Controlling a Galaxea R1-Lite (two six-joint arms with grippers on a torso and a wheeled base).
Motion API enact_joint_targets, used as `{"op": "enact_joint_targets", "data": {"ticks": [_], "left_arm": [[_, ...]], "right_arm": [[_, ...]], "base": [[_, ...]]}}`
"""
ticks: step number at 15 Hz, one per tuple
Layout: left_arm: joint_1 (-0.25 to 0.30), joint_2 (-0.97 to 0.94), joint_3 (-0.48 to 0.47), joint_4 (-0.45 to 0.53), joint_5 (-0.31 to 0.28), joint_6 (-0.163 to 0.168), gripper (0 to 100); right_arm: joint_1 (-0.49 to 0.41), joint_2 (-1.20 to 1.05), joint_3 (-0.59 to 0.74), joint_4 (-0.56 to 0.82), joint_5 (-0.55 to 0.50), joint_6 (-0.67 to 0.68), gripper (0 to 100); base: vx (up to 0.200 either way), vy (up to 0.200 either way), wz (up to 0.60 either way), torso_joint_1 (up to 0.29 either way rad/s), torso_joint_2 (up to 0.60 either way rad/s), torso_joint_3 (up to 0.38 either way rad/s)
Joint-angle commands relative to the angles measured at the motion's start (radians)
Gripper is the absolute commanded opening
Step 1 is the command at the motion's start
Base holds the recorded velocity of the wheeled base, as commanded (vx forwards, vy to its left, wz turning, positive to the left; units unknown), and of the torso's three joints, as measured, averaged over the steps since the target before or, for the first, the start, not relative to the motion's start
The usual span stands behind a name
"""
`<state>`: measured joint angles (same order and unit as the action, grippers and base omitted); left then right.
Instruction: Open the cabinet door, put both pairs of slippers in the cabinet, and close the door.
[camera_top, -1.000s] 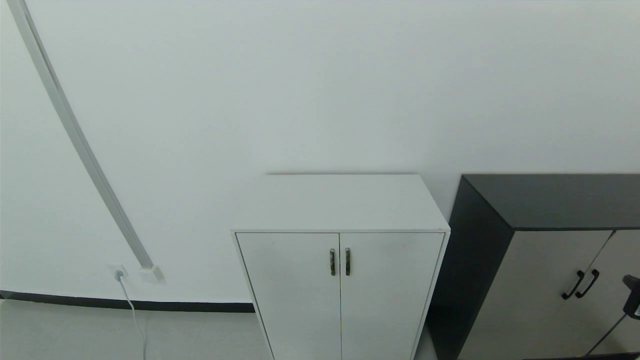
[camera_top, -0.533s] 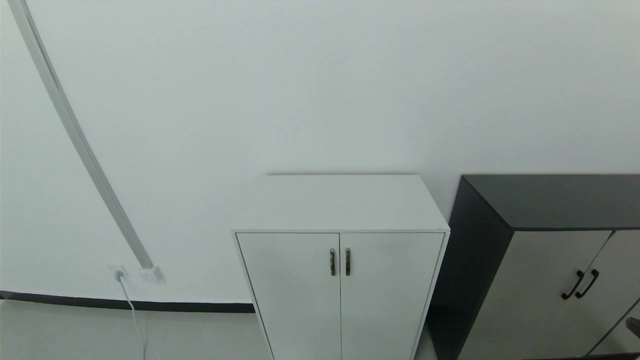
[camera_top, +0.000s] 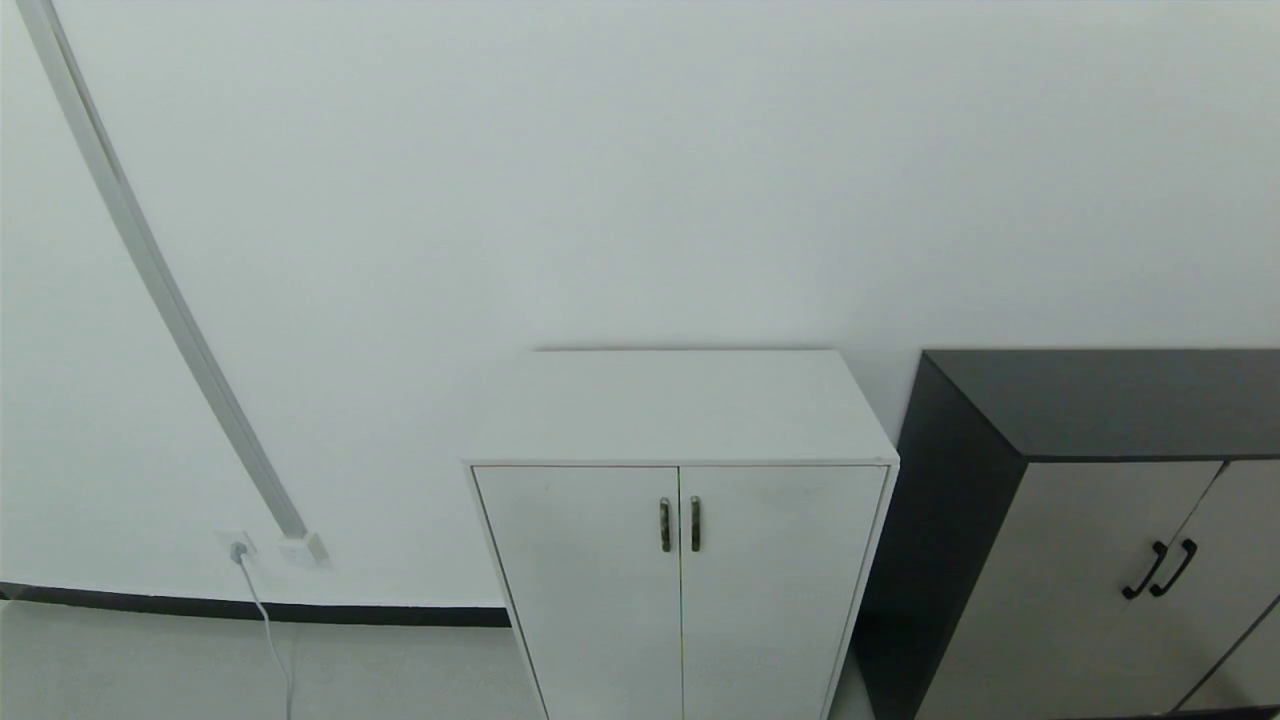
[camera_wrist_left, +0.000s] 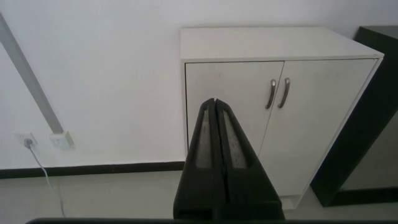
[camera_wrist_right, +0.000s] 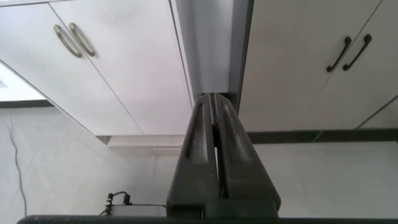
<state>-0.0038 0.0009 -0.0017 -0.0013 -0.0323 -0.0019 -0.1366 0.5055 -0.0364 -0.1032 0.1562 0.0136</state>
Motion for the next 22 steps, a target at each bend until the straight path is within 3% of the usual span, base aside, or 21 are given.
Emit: {"op": "enact_joint_targets", "data": {"ticks": [1, 8, 14, 19, 22], "left_arm": [[0.001, 0.001, 0.000, 0.000, 0.000, 0.000, 0], [-0.001, 0.001, 0.000, 0.000, 0.000, 0.000, 0], [-0.001, 0.001, 0.000, 0.000, 0.000, -0.001, 0], [0.001, 0.001, 0.002, 0.000, 0.002, -0.001, 0], [0.001, 0.001, 0.000, 0.000, 0.002, -0.001, 0]], "right_arm": [[0.000, -0.021, 0.029, 0.000, 0.002, 0.000, 0], [0.003, -0.056, 0.036, 0.050, 0.003, -0.007, 0], [-0.005, -0.191, 0.033, 0.071, -0.061, -0.061, 0], [0.198, -0.325, 0.029, 0.086, -0.053, -0.043, 0], [0.235, -0.407, 0.033, 0.089, -0.095, -0.044, 0]], "base": [[0.000, 0.000, 0.00, 0.000, 0.00, 0.000], [0.000, 0.000, 0.00, 0.000, 0.00, 0.000], [0.000, 0.000, 0.00, 0.000, 0.00, 0.000], [0.000, 0.000, 0.00, 0.000, 0.00, 0.000], [0.000, 0.000, 0.00, 0.000, 0.00, 0.000]]}}
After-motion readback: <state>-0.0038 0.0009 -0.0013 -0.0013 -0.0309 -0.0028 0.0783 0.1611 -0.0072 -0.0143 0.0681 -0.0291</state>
